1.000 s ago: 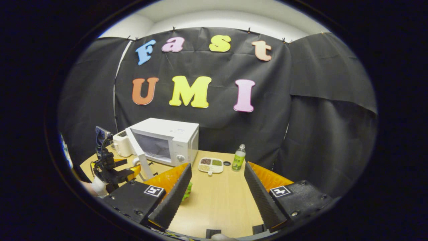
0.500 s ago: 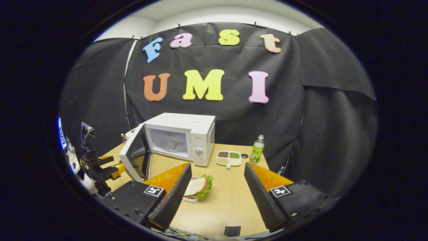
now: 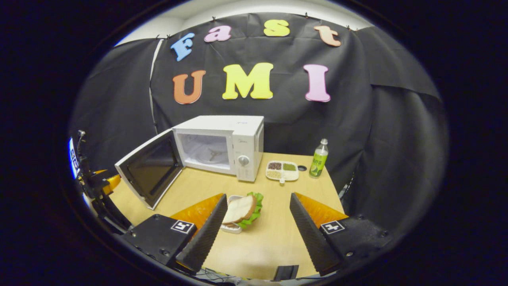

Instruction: Open the microwave oven with the left hand, put the food in, and close the microwave oven.

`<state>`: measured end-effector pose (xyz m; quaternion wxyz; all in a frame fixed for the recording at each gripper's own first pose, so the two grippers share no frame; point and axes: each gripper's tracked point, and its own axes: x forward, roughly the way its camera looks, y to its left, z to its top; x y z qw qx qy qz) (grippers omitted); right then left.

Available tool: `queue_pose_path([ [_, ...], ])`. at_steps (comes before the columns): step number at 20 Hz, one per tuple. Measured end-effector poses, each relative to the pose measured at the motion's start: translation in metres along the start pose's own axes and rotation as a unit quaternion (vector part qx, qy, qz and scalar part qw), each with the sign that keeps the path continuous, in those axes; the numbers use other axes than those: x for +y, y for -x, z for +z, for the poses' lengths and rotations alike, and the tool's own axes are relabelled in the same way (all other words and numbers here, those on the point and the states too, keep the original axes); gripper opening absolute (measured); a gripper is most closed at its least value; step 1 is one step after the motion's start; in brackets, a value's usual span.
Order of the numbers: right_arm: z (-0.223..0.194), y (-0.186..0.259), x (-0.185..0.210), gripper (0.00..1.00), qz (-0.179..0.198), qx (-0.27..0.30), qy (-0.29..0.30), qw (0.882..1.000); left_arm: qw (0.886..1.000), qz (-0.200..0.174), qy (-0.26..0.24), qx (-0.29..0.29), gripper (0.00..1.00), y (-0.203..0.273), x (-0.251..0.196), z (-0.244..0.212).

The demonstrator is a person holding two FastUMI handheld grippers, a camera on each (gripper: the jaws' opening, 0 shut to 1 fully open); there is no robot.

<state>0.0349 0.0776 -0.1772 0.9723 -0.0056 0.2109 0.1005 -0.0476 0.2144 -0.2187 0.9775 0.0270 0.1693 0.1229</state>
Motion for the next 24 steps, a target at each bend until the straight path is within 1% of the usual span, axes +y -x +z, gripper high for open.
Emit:
queue_pose_path([
  [1, -0.008, -0.011, 0.0, 0.94, 0.011, 0.011, -0.006, 1.0, 1.0, 0.0, 0.005, -0.003, 0.98, 0.006, 0.0, 0.003],
  [2, -0.017, -0.024, -0.002, 1.0, 0.018, 0.026, -0.013, 0.999, 1.0, -0.001, 0.007, -0.009, 0.98, 0.013, -0.004, 0.01],
  [3, -0.025, -0.036, -0.005, 0.95, 0.028, 0.039, -0.021, 0.999, 1.0, -0.002, 0.006, -0.014, 0.98, 0.017, -0.007, 0.016],
  [4, -0.032, -0.05, -0.006, 0.95, 0.038, 0.05, -0.031, 0.998, 1.0, -0.003, 0.007, -0.019, 0.97, 0.023, -0.012, 0.024],
  [5, -0.04, -0.062, -0.008, 1.0, 0.048, 0.065, -0.046, 0.996, 1.0, -0.006, 0.01, -0.024, 0.97, 0.028, -0.019, 0.031],
  [6, -0.046, -0.076, -0.009, 0.94, 0.062, 0.082, -0.06, 0.993, 0.999, -0.008, 0.012, -0.031, 0.97, 0.033, -0.026, 0.04],
  [7, -0.054, -0.091, -0.01, 0.88, 0.074, 0.099, -0.077, 0.989, 0.999, -0.011, 0.015, -0.035, 0.98, 0.036, -0.034, 0.048],
  [8, -0.059, -0.105, -0.01, 0.85, 0.085, 0.112, -0.088, 0.986, 0.999, -0.012, 0.019, -0.037, 0.97, 0.04, -0.042, 0.055],
  [9, -0.064, -0.119, -0.012, 0.95, 0.093, 0.126, -0.098, 0.983, 0.999, -0.01, 0.021, -0.039, 0.97, 0.042, -0.048, 0.063],
  [10, -0.067, -0.131, -0.013, 0.83, 0.106, 0.14, -0.112, 0.978, 0.999, -0.007, 0.024, -0.041, 0.97, 0.044, -0.054, 0.07],
  [11, -0.07, -0.141, -0.01, 0.82, 0.124, 0.153, -0.129, 0.972, 0.999, -0.003, 0.027, -0.043, 0.97, 0.044, -0.059, 0.077],
  [12, -0.074, -0.151, -0.005, 0.9, 0.14, 0.167, -0.145, 0.965, 0.999, 0.004, 0.029, -0.046, 0.97, 0.046, -0.064, 0.085],
  [13, -0.079, -0.156, -0.001, 0.74, 0.154, 0.184, -0.158, 0.958, 0.998, 0.012, 0.032, -0.045, 0.98, 0.049, -0.066, 0.089],
  [16, -0.09, -0.169, 0.01, 0.63, 0.189, 0.226, -0.183, 0.938, 0.998, 0.033, 0.034, -0.048, 0.97, 0.056, -0.075, 0.103],
  [17, -0.092, -0.17, 0.015, 0.57, 0.198, 0.234, -0.193, 0.932, 0.998, 0.038, 0.032, -0.046, 0.97, 0.057, -0.078, 0.103],
  [18, -0.093, -0.172, 0.018, 0.64, 0.206, 0.241, -0.202, 0.927, 0.998, 0.041, 0.03, -0.044, 0.97, 0.06, -0.08, 0.103],
  [19, -0.093, -0.173, 0.022, 0.47, 0.211, 0.246, -0.211, 0.922, 0.998, 0.045, 0.028, -0.042, 0.97, 0.061, -0.081, 0.102],
  [20, -0.092, -0.174, 0.023, 0.43, 0.21, 0.249, -0.221, 0.919, 0.998, 0.048, 0.026, -0.039, 0.97, 0.063, -0.081, 0.102],
  [21, -0.091, -0.175, 0.023, 0.36, 0.211, 0.251, -0.228, 0.917, 0.998, 0.049, 0.025, -0.037, 0.97, 0.064, -0.08, 0.102],
  [22, -0.09, -0.176, 0.024, 0.37, 0.211, 0.252, -0.239, 0.914, 0.998, 0.049, 0.026, -0.038, 0.97, 0.065, -0.08, 0.102],
  [23, -0.089, -0.174, 0.025, 0.43, 0.212, 0.257, -0.246, 0.91, 0.998, 0.048, 0.026, -0.039, 0.97, 0.066, -0.078, 0.103],
  [24, -0.087, -0.173, 0.025, 0.41, 0.213, 0.257, -0.25, 0.909, 0.998, 0.048, 0.026, -0.039, 0.97, 0.064, -0.076, 0.102],
])
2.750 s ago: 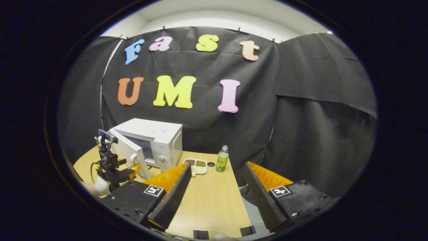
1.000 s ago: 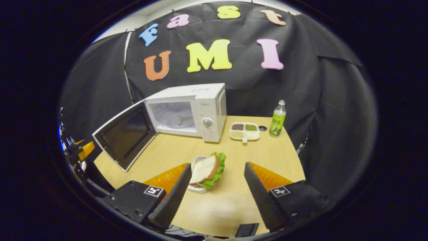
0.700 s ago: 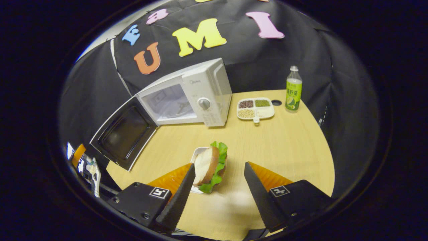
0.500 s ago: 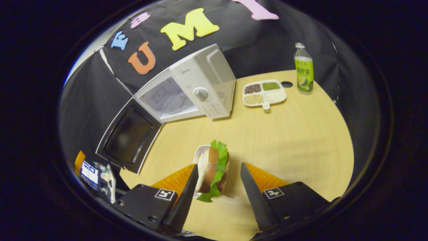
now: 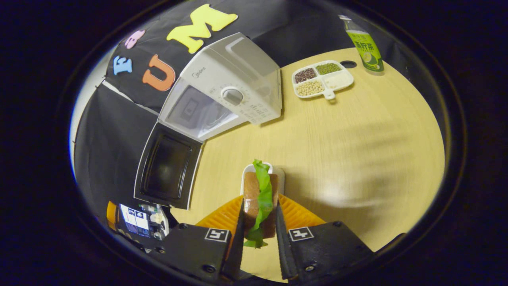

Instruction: Open the microwave oven with the left hand, put the food in, and close the microwave oven.

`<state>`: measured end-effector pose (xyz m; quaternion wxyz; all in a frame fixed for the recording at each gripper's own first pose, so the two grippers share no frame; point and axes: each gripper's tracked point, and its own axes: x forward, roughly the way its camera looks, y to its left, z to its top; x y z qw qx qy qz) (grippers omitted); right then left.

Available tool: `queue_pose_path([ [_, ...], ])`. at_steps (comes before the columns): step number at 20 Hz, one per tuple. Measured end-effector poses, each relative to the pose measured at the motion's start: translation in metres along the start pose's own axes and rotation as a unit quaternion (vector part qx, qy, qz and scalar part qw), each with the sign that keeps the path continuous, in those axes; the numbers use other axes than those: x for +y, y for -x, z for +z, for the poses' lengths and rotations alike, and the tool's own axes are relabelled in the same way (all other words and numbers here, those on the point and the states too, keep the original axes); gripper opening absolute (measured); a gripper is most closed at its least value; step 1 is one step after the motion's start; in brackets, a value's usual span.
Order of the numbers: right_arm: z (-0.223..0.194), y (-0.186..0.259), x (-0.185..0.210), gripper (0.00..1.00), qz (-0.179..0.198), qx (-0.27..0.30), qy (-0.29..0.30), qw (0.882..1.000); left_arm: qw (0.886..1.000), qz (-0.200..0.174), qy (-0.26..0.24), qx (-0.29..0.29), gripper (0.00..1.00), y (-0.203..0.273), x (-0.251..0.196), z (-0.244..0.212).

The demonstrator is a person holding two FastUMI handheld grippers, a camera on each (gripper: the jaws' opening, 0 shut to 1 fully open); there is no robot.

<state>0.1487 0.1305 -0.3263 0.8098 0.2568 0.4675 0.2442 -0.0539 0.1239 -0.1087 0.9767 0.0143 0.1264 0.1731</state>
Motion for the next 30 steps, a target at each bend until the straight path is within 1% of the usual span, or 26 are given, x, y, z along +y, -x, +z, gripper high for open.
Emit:
queue_pose_path([
  [3, 0.006, 0.007, 0.011, 0.37, -0.002, -0.014, 0.007, 1.0, 1.0, -0.01, 0.006, -0.002, 0.97, -0.005, 0.007, -0.001],
  [4, 0.01, 0.012, 0.019, 0.29, -0.004, -0.021, 0.005, 1.0, 1.0, -0.014, 0.005, -0.004, 0.97, -0.008, 0.01, 0.0],
  [5, 0.014, 0.019, 0.03, 0.29, -0.001, -0.032, 0.003, 0.999, 1.0, -0.018, 0.004, -0.004, 0.97, -0.01, 0.013, 0.0],
  [6, 0.02, 0.025, 0.045, 0.29, 0.01, -0.045, -0.001, 0.999, 1.0, -0.024, 0.004, -0.005, 0.97, -0.013, 0.015, 0.001],
  [7, 0.024, 0.029, 0.061, 0.37, 0.019, -0.055, -0.003, 0.998, 1.0, -0.028, 0.005, -0.007, 0.96, -0.015, 0.02, 0.002],
  [11, 0.048, 0.038, 0.125, 0.37, 0.043, -0.111, -0.01, 0.993, 0.999, -0.049, 0.014, -0.005, 0.97, -0.024, 0.033, 0.001],
  [13, 0.065, 0.028, 0.159, 0.37, 0.061, -0.148, -0.022, 0.987, 0.998, -0.055, 0.008, -0.001, 0.97, -0.026, 0.042, -0.003],
  [14, 0.073, 0.019, 0.171, 0.37, 0.064, -0.168, -0.029, 0.983, 0.998, -0.062, 0.004, 0.001, 0.98, -0.026, 0.044, -0.004],
  [17, 0.095, -0.015, 0.199, 0.37, 0.062, -0.232, -0.066, 0.969, 0.997, -0.079, -0.017, 0.005, 0.97, -0.03, 0.051, -0.005],
  [19, 0.103, -0.044, 0.216, 0.37, 0.07, -0.258, -0.096, 0.959, 0.996, -0.09, -0.027, 0.004, 0.98, -0.031, 0.056, -0.002],
  [21, 0.111, -0.074, 0.22, 0.37, 0.063, -0.291, -0.131, 0.946, 0.994, -0.106, -0.024, 0.004, 0.97, -0.033, 0.054, 0.001],
  [23, 0.124, -0.103, 0.223, 0.37, 0.056, -0.332, -0.167, 0.926, 0.993, -0.113, -0.023, 0.007, 0.97, -0.038, 0.055, -0.003],
  [25, 0.133, -0.129, 0.221, 0.37, 0.044, -0.363, -0.193, 0.91, 0.993, -0.113, -0.023, 0.006, 0.97, -0.044, 0.057, -0.002],
  [27, 0.148, -0.15, 0.222, 0.37, 0.044, -0.4, -0.211, 0.891, 0.993, -0.116, -0.012, 0.01, 0.97, -0.047, 0.057, -0.006],
  [28, 0.154, -0.16, 0.221, 0.37, 0.037, -0.409, -0.217, 0.885, 0.993, -0.118, -0.008, 0.014, 0.97, -0.048, 0.056, -0.01],
  [30, 0.163, -0.183, 0.225, 0.36, 0.026, -0.416, -0.219, 0.882, 0.993, -0.114, -0.011, 0.014, 0.98, -0.05, 0.06, -0.014],
])
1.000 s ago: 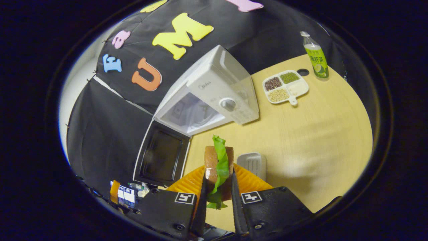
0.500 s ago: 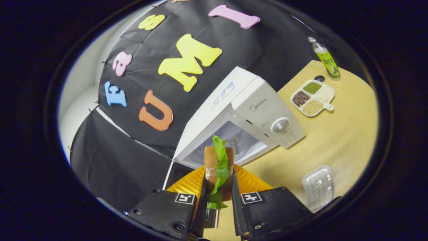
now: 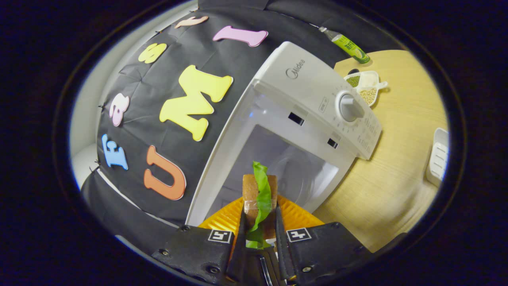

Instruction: Open the microwave oven with the left hand, put the food in, and close the microwave oven.

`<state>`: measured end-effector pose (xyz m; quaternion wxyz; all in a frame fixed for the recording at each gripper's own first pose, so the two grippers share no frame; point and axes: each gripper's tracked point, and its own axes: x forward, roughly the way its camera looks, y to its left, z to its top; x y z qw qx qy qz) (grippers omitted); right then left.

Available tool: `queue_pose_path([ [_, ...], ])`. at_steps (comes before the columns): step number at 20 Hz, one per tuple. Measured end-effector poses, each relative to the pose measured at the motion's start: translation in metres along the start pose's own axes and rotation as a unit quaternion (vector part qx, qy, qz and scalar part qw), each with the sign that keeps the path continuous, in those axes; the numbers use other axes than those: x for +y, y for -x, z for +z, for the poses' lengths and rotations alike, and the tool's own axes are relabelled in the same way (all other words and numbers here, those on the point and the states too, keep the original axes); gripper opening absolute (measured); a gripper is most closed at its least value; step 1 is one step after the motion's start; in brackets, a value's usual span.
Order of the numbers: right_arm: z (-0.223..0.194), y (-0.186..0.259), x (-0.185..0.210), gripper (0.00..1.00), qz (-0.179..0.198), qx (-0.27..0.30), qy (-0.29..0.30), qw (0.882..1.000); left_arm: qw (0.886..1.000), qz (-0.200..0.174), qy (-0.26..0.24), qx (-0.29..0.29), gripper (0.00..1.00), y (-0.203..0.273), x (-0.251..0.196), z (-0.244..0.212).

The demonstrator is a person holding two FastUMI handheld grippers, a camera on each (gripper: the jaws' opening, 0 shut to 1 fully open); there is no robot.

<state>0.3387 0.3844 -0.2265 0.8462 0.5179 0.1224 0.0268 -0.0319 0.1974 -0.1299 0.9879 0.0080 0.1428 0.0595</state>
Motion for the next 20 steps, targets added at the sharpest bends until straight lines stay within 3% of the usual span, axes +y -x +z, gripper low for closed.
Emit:
queue_pose_path([
  [5, -0.022, -0.057, -0.002, 0.37, -0.008, -0.016, -0.012, 1.0, 1.0, 0.015, -0.013, 0.011, 0.97, -0.013, 0.019, -0.011],
  [10, -0.032, -0.081, -0.023, 0.41, -0.03, -0.028, 0.034, 0.999, 0.999, 0.026, -0.025, 0.018, 0.97, -0.017, 0.027, -0.016],
  [11, -0.034, -0.082, -0.025, 0.35, -0.036, -0.026, 0.055, 0.997, 0.999, 0.024, -0.023, 0.02, 0.97, -0.019, 0.027, -0.018],
  [12, -0.032, -0.083, -0.03, 0.45, -0.049, -0.026, 0.091, 0.994, 0.999, 0.023, -0.023, 0.02, 0.97, -0.019, 0.025, -0.018],
  [13, -0.03, -0.082, -0.033, 0.4, -0.056, -0.032, 0.133, 0.989, 0.999, 0.024, -0.024, 0.019, 0.97, -0.02, 0.026, -0.018],
  [14, -0.025, -0.079, -0.029, 0.55, -0.056, -0.038, 0.17, 0.983, 0.999, 0.025, -0.024, 0.018, 0.97, -0.02, 0.025, -0.018],
  [15, -0.021, -0.077, -0.024, 0.6, -0.055, -0.045, 0.203, 0.976, 0.999, 0.024, -0.022, 0.016, 0.98, -0.02, 0.026, -0.018],
  [16, -0.018, -0.075, -0.024, 0.64, -0.059, -0.046, 0.238, 0.968, 0.999, 0.024, -0.02, 0.016, 0.97, -0.021, 0.025, -0.017],
  [17, -0.015, -0.073, -0.027, 0.63, -0.067, -0.049, 0.275, 0.958, 0.999, 0.025, -0.018, 0.015, 0.97, -0.023, 0.026, -0.019],
  [18, -0.008, -0.071, -0.028, 0.7, -0.074, -0.054, 0.303, 0.949, 0.999, 0.026, -0.015, 0.012, 0.98, -0.023, 0.026, -0.018],
  [19, -0.002, -0.066, -0.028, 0.91, -0.074, -0.058, 0.322, 0.942, 1.0, 0.027, -0.012, 0.009, 0.97, -0.023, 0.027, -0.016],
  [20, 0.003, -0.061, -0.025, 0.85, -0.07, -0.064, 0.337, 0.937, 1.0, 0.026, -0.01, 0.006, 0.98, -0.024, 0.026, -0.015],
])
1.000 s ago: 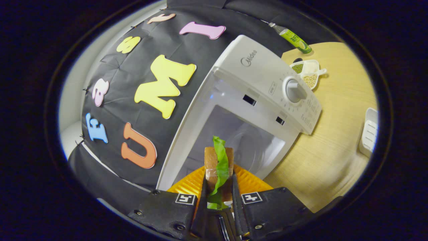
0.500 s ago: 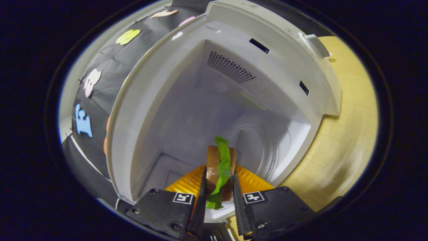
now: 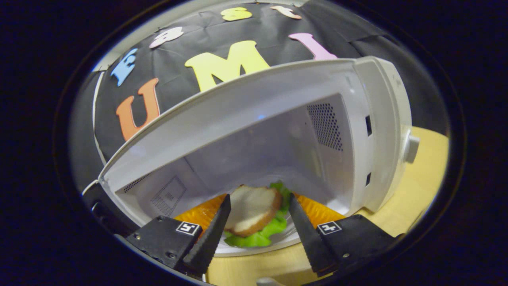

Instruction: Open the microwave oven with the left hand, put the food in, and close the microwave oven.

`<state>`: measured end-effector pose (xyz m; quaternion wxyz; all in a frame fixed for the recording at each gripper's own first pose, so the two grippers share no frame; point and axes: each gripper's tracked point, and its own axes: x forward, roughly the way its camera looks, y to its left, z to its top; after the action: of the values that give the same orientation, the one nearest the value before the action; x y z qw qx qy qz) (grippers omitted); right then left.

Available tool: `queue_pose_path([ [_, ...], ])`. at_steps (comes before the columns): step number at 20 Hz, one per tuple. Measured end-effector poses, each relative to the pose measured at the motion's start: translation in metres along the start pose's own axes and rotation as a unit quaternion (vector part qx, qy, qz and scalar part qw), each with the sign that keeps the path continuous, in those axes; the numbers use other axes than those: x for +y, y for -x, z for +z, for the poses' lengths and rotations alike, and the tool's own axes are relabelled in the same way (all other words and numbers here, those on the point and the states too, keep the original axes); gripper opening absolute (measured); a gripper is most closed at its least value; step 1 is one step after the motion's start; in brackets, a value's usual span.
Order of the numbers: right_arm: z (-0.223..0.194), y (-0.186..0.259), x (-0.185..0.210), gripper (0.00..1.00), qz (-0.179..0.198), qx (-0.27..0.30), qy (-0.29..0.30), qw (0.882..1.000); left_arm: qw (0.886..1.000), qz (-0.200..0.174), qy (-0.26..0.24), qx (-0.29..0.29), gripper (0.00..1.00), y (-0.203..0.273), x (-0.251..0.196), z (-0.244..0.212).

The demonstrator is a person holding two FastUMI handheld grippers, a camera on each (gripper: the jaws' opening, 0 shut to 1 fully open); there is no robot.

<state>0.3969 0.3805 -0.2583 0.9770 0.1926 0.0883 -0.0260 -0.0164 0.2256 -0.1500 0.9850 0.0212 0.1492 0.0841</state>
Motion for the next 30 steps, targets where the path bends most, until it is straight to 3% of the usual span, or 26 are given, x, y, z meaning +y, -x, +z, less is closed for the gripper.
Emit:
queue_pose_path([
  [2, 0.007, 0.009, 0.001, 0.99, 0.01, -0.006, 0.021, 1.0, 1.0, 0.001, -0.002, -0.003, 0.98, 0.0, 0.0, 0.001],
  [3, 0.008, 0.013, 0.003, 0.92, 0.017, -0.005, 0.031, 0.999, 1.0, 0.002, -0.002, -0.005, 0.98, 0.0, 0.0, 0.001],
  [4, 0.011, 0.019, 0.005, 0.92, 0.025, -0.003, 0.041, 0.999, 1.0, 0.002, -0.001, -0.007, 0.98, 0.0, 0.0, 0.003],
  [5, 0.012, 0.027, 0.007, 1.0, 0.035, -0.001, 0.052, 0.998, 1.0, 0.002, 0.0, -0.01, 0.97, 0.001, 0.0, 0.004],
  [6, 0.017, 0.037, 0.009, 0.92, 0.044, 0.001, 0.06, 0.997, 1.0, 0.003, 0.001, -0.013, 0.97, 0.002, 0.0, 0.006],
  [7, 0.021, 0.048, 0.01, 1.0, 0.053, 0.004, 0.068, 0.996, 1.0, 0.003, 0.003, -0.012, 0.97, 0.002, 0.0, 0.007],
  [10, 0.04, 0.087, 0.006, 1.0, 0.077, 0.021, 0.061, 0.995, 1.0, -0.001, 0.005, -0.015, 0.97, 0.008, 0.0, 0.015],
  [11, 0.047, 0.101, 0.006, 0.92, 0.088, 0.023, 0.067, 0.994, 1.0, -0.002, 0.004, -0.019, 0.97, 0.009, 0.001, 0.019],
  [12, 0.057, 0.113, 0.005, 1.0, 0.098, 0.027, 0.078, 0.992, 1.0, -0.002, 0.004, -0.02, 0.97, 0.011, 0.001, 0.021],
  [13, 0.069, 0.124, 0.003, 0.92, 0.108, 0.025, 0.095, 0.989, 1.0, -0.003, 0.005, -0.025, 0.97, 0.012, 0.002, 0.025],
  [14, 0.083, 0.135, 0.0, 1.0, 0.117, 0.021, 0.115, 0.986, 0.999, -0.005, 0.008, -0.032, 0.97, 0.013, 0.0, 0.031],
  [15, 0.096, 0.145, -0.007, 0.92, 0.124, 0.021, 0.134, 0.983, 0.999, -0.009, 0.01, -0.036, 0.97, 0.012, -0.002, 0.034],
  [16, 0.109, 0.155, -0.017, 0.92, 0.123, 0.021, 0.148, 0.981, 0.999, -0.011, 0.01, -0.041, 0.97, 0.013, -0.002, 0.038],
  [17, 0.124, 0.169, -0.025, 1.0, 0.127, 0.017, 0.152, 0.98, 0.999, -0.012, 0.009, -0.048, 0.98, 0.015, 0.0, 0.041],
  [18, 0.14, 0.181, -0.032, 0.92, 0.13, 0.013, 0.157, 0.979, 0.999, -0.014, 0.01, -0.052, 0.97, 0.016, -0.001, 0.044],
  [20, 0.17, 0.204, -0.057, 0.92, 0.122, 0.005, 0.176, 0.977, 0.998, -0.018, 0.014, -0.062, 0.97, 0.016, -0.002, 0.052],
  [21, 0.184, 0.215, -0.069, 1.0, 0.116, 0.001, 0.182, 0.976, 0.998, -0.022, 0.016, -0.064, 0.97, 0.016, -0.003, 0.053],
  [22, 0.198, 0.228, -0.083, 1.0, 0.108, -0.002, 0.183, 0.977, 0.997, -0.023, 0.016, -0.071, 0.97, 0.016, -0.002, 0.057],
  [23, 0.21, 0.239, -0.096, 0.92, 0.101, -0.003, 0.185, 0.977, 0.997, -0.026, 0.016, -0.073, 0.97, 0.015, -0.001, 0.059],
  [24, 0.222, 0.251, -0.108, 1.0, 0.091, -0.002, 0.186, 0.978, 0.997, -0.027, 0.017, -0.074, 0.97, 0.015, -0.001, 0.06],
  [25, 0.233, 0.262, -0.121, 1.0, 0.085, -0.009, 0.183, 0.979, 0.996, -0.026, 0.016, -0.079, 0.97, 0.014, 0.001, 0.061],
  [26, 0.246, 0.272, -0.131, 0.92, 0.076, -0.014, 0.184, 0.98, 0.996, -0.028, 0.015, -0.08, 0.97, 0.013, 0.001, 0.062],
  [27, 0.256, 0.283, -0.141, 0.91, 0.063, -0.018, 0.184, 0.981, 0.996, -0.026, 0.013, -0.081, 0.97, 0.014, 0.001, 0.062],
  [28, 0.263, 0.291, -0.15, 1.0, 0.056, -0.019, 0.181, 0.982, 0.996, -0.026, 0.012, -0.084, 0.97, 0.014, 0.002, 0.062],
  [29, 0.266, 0.298, -0.157, 0.92, 0.05, -0.015, 0.179, 0.982, 0.996, -0.024, 0.012, -0.086, 0.97, 0.014, 0.003, 0.063],
  [30, 0.268, 0.306, -0.164, 1.0, 0.046, -0.012, 0.178, 0.983, 0.996, -0.025, 0.013, -0.09, 0.97, 0.014, 0.003, 0.064],
])
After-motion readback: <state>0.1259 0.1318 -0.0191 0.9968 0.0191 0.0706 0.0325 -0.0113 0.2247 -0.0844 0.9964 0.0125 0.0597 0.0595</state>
